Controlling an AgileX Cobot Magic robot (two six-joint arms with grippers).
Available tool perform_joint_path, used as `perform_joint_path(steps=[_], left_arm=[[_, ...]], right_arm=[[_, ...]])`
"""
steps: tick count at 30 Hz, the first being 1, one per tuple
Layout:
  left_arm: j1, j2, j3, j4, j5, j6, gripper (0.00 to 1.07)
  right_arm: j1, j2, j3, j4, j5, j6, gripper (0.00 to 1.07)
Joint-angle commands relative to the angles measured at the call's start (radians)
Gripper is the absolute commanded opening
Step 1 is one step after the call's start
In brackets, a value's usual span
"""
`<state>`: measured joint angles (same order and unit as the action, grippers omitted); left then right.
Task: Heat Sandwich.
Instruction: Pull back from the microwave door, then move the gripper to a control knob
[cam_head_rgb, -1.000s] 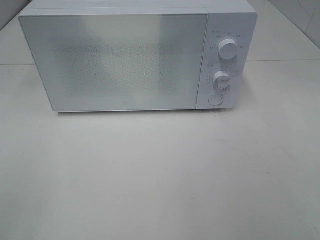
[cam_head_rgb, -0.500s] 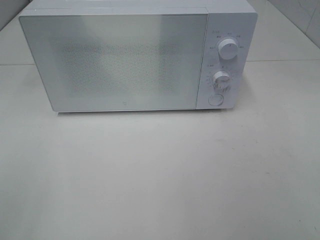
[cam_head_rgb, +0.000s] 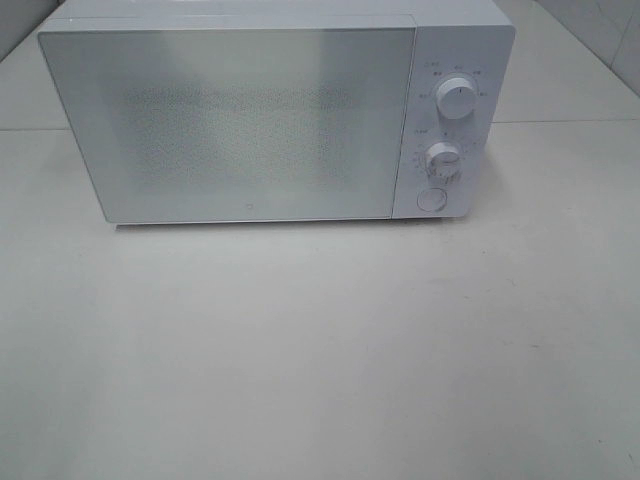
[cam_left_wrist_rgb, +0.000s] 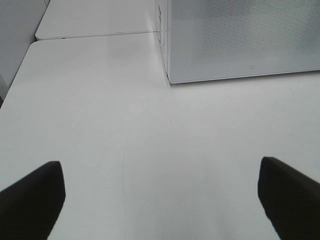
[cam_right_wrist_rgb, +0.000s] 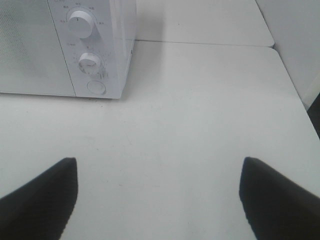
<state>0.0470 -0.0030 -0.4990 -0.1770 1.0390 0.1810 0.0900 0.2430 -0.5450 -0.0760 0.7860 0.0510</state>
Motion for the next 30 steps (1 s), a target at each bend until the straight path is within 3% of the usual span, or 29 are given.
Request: perform_joint_path(steps=[1,30], left_arm=[[-0.010,-0.027,0.001,-0.006,-0.005,-0.006,1.04],[-0.010,-0.027,0.001,-0.006,-0.005,-0.006,1.04]], right_arm=[[-0.008,0.073,-0.008,-0.001,-0.098,-0.008,0.85],[-0.008,0.729,-0.004,0.002,-0.810,-0.004,0.82]])
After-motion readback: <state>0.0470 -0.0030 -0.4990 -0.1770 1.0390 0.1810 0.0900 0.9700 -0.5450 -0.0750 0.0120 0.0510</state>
